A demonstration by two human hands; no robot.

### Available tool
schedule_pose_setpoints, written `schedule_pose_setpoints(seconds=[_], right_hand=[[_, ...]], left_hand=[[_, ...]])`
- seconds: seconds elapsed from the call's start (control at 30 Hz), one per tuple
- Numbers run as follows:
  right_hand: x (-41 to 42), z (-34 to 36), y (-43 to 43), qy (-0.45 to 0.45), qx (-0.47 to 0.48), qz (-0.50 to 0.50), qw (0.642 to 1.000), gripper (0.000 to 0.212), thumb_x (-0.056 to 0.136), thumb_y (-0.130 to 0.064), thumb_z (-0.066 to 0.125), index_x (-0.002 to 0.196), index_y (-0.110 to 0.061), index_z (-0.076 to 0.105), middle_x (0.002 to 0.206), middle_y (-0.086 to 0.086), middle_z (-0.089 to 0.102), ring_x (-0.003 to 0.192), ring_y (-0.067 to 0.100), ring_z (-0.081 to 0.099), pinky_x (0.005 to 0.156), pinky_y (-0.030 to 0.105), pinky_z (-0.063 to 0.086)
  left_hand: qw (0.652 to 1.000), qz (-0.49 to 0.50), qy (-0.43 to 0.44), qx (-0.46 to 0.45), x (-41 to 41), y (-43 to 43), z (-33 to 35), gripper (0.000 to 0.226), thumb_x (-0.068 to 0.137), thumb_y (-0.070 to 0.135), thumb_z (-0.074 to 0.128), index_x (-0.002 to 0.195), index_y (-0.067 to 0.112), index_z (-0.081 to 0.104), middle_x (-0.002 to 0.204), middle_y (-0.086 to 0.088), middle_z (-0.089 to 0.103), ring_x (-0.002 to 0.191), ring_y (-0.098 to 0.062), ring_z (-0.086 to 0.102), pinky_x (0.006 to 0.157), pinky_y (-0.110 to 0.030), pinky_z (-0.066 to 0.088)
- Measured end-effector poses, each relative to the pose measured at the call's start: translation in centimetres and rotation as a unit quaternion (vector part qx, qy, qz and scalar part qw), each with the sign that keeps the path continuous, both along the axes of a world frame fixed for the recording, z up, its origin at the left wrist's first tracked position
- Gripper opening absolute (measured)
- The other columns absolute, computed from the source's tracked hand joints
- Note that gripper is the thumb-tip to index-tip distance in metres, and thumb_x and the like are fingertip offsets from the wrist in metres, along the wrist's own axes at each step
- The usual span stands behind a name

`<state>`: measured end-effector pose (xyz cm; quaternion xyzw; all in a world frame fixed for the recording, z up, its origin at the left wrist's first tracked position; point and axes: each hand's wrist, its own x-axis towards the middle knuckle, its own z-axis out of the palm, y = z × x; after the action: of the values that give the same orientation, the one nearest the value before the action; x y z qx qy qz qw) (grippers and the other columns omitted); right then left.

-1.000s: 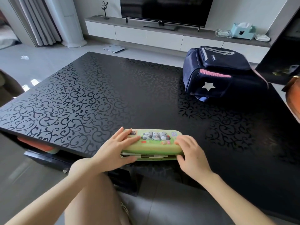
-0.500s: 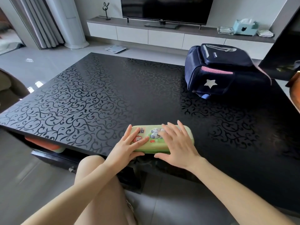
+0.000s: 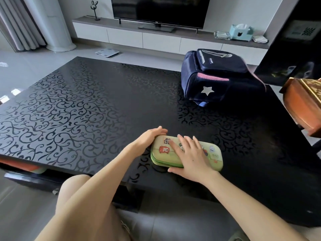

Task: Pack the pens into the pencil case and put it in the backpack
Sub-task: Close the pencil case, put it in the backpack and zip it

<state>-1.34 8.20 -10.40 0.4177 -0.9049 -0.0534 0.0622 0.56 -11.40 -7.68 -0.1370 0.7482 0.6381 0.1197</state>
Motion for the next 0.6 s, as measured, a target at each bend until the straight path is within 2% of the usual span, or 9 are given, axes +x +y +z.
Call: schedule_pose_setpoints(seconds=[0.1,0.2,0.33,0.4,0.47,0.53,0.6], right_hand=[[0.0,-0.1,0.0,0.002,-0.003,0.003,1.000,0.091,0.071,-0.077,0.033,0.144,-0.023,0.026,0.146,0.019,0.036,0.129,0.038,0.039,0.110,0.056,0.026],[0.0,-0.2,0.1,-0.002,-0.008,0.004,1.000,0.092,0.070,-0.078,0.031,0.145,-0.025,0.021,0.148,0.018,0.033,0.131,0.037,0.036,0.112,0.055,0.023],[0.1,-0.1,0.1,-0.002,-0.015,0.003,1.000,0.093,0.071,-0.080,0.029,0.146,-0.025,0.021,0.147,0.018,0.035,0.131,0.038,0.038,0.111,0.055,0.024],[0.2,0.0,0.2,-0.006,-0.020,0.006,1.000,0.092,0.072,-0.079,0.029,0.146,-0.024,0.021,0.147,0.019,0.035,0.130,0.038,0.038,0.111,0.055,0.024],[0.3,0.1,0.2,-0.007,-0.025,0.010,1.000,0.092,0.072,-0.078,0.033,0.146,-0.024,0.022,0.146,0.019,0.036,0.129,0.039,0.039,0.111,0.056,0.025],[0.3,0.1,0.2,-0.010,-0.028,0.014,0.999,0.093,0.071,-0.077,0.038,0.146,-0.024,0.022,0.146,0.019,0.035,0.129,0.039,0.039,0.111,0.056,0.024],[0.2,0.1,0.2,-0.015,-0.026,0.013,0.999,0.093,0.071,-0.077,0.041,0.145,-0.025,0.021,0.147,0.018,0.034,0.130,0.038,0.038,0.112,0.056,0.023]], left_hand=[[0.995,-0.054,-0.069,-0.041,-1.6,-0.6,-0.5,0.047,0.096,0.050,0.030,0.100,0.028,0.071,0.104,0.004,0.070,0.098,-0.011,0.062,0.091,-0.030,0.043],[0.990,-0.088,-0.076,-0.083,-2.7,-1.0,-1.0,0.039,0.097,0.042,0.035,0.098,0.024,0.070,0.100,0.004,0.071,0.098,-0.014,0.064,0.096,-0.033,0.043],[0.983,-0.095,-0.095,-0.127,-3.7,-1.6,-1.1,0.036,0.096,0.037,0.041,0.093,0.017,0.070,0.093,0.002,0.070,0.087,-0.015,0.062,0.086,-0.030,0.042],[0.973,-0.109,-0.112,-0.169,-4.6,-1.8,-1.0,0.031,0.092,0.033,0.048,0.079,0.014,0.068,0.076,0.001,0.064,0.069,-0.015,0.052,0.067,-0.027,0.039],[0.962,-0.126,-0.136,-0.201,-5.6,-1.8,-0.8,0.026,0.089,0.025,0.054,0.066,0.013,0.059,0.063,0.001,0.049,0.054,-0.012,0.035,0.051,-0.023,0.028],[0.958,-0.147,-0.147,-0.198,-6.2,-1.8,-0.4,0.026,0.088,0.020,0.056,0.063,0.013,0.057,0.060,0.001,0.042,0.051,-0.011,0.029,0.047,-0.022,0.023],[0.962,-0.168,-0.120,-0.176,-6.1,-2.1,-0.4,0.036,0.091,0.023,0.055,0.056,0.016,0.059,0.056,0.003,0.042,0.052,-0.012,0.030,0.050,-0.023,0.026]])
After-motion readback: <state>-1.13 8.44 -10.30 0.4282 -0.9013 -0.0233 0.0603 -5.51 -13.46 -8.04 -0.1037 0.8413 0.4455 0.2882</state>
